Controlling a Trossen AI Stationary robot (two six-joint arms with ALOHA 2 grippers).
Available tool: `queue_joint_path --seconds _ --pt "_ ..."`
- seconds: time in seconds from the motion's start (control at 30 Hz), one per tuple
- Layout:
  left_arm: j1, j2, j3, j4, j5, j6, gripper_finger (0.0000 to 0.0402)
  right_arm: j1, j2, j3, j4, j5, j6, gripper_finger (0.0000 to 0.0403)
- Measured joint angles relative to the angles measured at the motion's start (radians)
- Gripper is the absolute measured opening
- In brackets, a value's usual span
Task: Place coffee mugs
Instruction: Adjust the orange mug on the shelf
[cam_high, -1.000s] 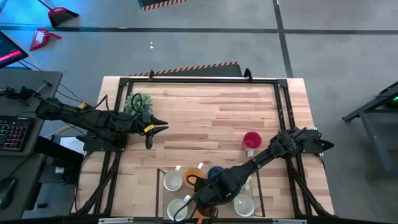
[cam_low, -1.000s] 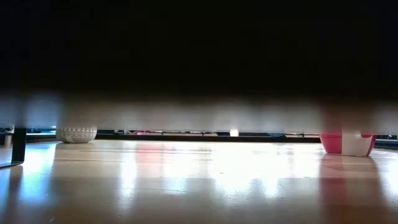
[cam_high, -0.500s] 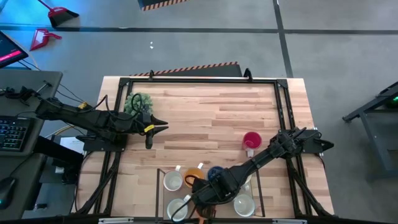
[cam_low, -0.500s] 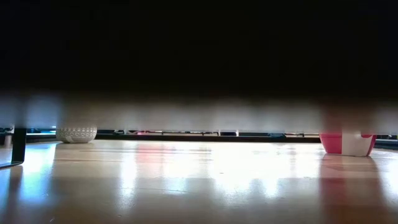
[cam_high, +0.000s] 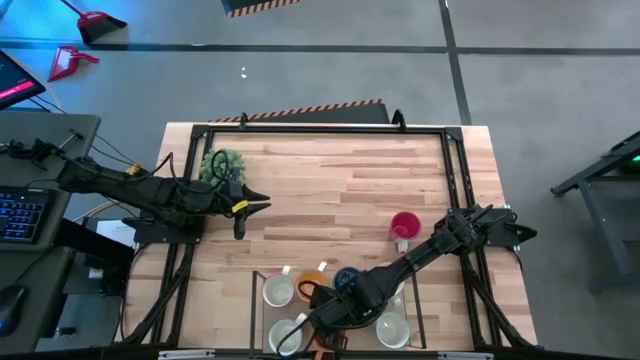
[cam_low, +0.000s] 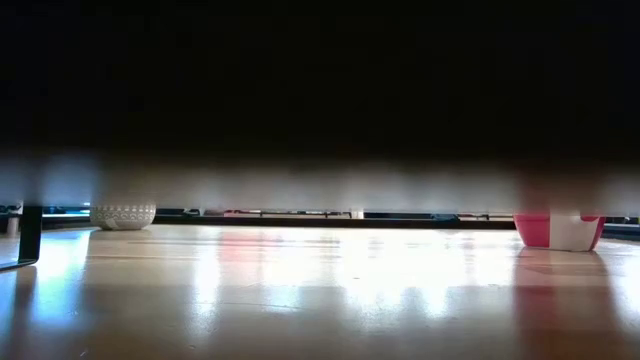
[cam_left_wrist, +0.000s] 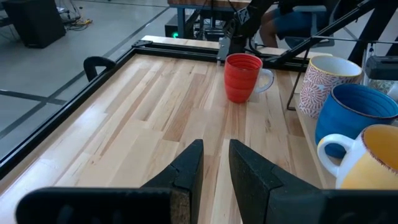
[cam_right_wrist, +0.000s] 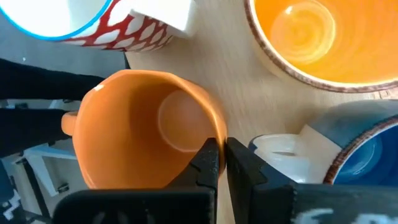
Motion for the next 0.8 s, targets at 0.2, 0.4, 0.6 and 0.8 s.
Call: queue_joint_path --seconds 0.2,0.4,0.6,0.8 --pt "0.0 0.0 0.0 0.0 0.0 0.0 0.0067 0.0 0.0 0.0 0.002 0.0 0.076 0.0" --pt "0.0 0.0 0.0 0.0 0.0 0.0 0.0067 0.002 0.0 0.0 0.007 0.012 0.148 0.0" --pt "0.0 0.0 0.0 0.0 0.0 0.0 0.0067 0.01 0.0 0.0 0.009 0.031 0.298 0.0" --pt "0.0 0.0 0.0 0.0 0.0 0.001 0.0067 0.023 0.0 0.0 0.011 0.056 0.411 0.0"
